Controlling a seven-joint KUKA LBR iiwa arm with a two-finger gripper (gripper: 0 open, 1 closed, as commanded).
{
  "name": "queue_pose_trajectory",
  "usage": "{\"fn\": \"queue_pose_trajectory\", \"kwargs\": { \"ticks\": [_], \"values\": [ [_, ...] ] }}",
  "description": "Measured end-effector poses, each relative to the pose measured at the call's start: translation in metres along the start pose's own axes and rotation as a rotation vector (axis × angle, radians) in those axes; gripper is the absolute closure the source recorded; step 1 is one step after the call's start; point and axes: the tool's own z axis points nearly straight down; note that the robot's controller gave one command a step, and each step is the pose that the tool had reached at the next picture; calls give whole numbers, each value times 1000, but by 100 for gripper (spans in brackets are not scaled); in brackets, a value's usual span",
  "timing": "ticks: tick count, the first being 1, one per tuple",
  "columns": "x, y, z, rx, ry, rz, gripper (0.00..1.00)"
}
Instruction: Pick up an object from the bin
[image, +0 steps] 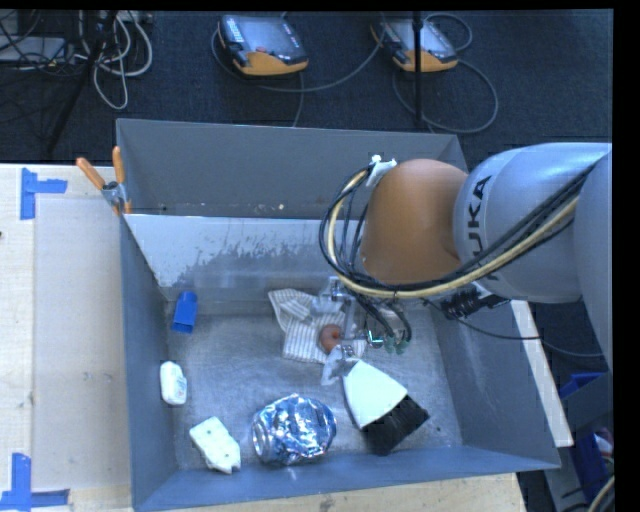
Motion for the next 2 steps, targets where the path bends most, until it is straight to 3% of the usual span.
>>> {"fn": "queue_pose_trajectory", "kwargs": {
  "ticks": [1, 2],
  "values": [
    [-2, 0, -4, 0, -8, 1, 0],
    [-22, 29, 11, 1, -14, 71, 0]
  ]
}}
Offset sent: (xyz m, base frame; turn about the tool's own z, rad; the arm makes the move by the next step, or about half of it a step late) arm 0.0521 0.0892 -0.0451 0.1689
